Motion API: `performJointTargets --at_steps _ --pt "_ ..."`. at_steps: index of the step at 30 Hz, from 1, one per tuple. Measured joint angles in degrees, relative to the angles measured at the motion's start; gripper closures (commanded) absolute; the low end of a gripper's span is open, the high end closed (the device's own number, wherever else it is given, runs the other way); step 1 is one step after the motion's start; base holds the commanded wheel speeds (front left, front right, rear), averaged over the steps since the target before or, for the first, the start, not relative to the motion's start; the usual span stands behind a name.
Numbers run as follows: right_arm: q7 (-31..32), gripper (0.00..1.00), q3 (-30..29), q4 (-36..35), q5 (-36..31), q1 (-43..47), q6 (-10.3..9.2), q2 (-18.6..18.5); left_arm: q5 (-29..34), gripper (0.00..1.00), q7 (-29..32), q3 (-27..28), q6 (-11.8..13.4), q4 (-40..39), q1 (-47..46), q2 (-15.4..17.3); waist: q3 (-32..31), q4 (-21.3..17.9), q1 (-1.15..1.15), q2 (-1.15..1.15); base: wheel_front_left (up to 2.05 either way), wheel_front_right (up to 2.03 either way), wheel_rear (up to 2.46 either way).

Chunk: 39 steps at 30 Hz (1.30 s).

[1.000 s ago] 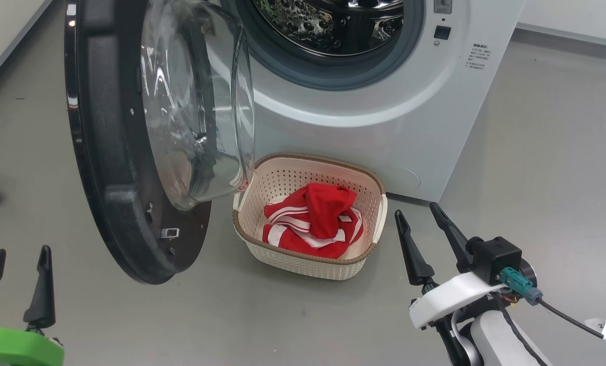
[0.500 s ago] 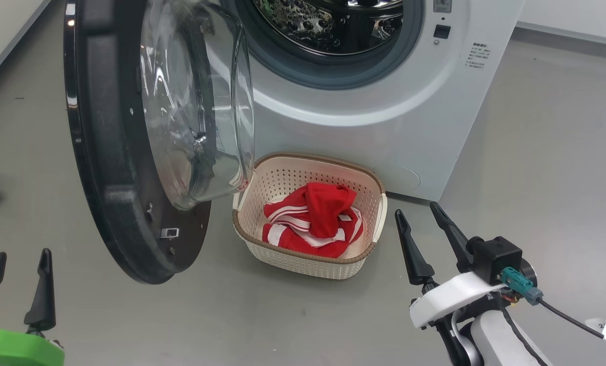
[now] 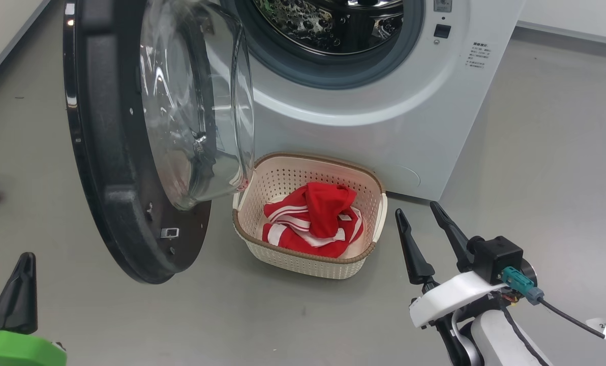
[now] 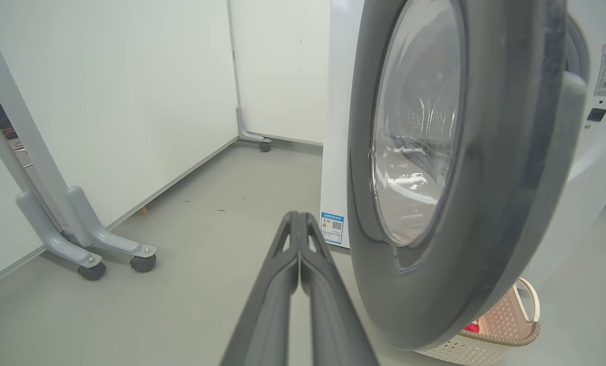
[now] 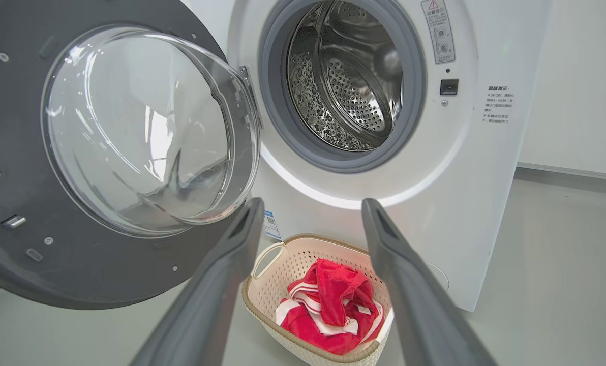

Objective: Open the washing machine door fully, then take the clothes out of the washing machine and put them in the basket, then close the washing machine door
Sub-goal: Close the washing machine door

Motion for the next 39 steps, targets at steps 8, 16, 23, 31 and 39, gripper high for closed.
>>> performJointTargets --at_steps 8,16,23,31,39 --pt "0.0 0.0 0.0 0.0 0.0 0.0 -0.03 0.0 -3.5 1.0 -0.08 0.29 -0.01 0.35 -0.26 -0.38 -0.17 0.01 0.0 0.0 0.0 0.0 0.0" --pt "0.0 0.0 0.04 0.0 0.01 0.03 -0.03 0.01 -13.07 1.0 1.55 3.37 -0.01 0.03 -3.39 -1.78 -0.19 0.02 0.0 0.0 0.0 0.0 0.0" --pt "0.0 0.0 0.18 0.0 0.02 0.03 -0.03 0.02 -31.85 1.0 10.03 9.95 -0.01 2.03 -7.75 -7.13 0.0 -0.08 0.0 0.0 0.0 0.0 0.0" --pt "0.0 0.0 0.16 0.03 -0.02 0.03 -0.03 0.04 -50.0 1.0 21.87 15.9 3.6 2.67 -13.82 -9.84 0.18 -0.42 0.0 0.0 0.0 0.0 0.0" --pt "0.0 0.0 0.46 0.03 -0.03 0.03 -0.03 0.03 -61.83 1.0 32.82 19.37 12.2 2.67 -16.91 -10.98 0.36 -0.94 0.0 0.0 0.0 0.0 0.0"
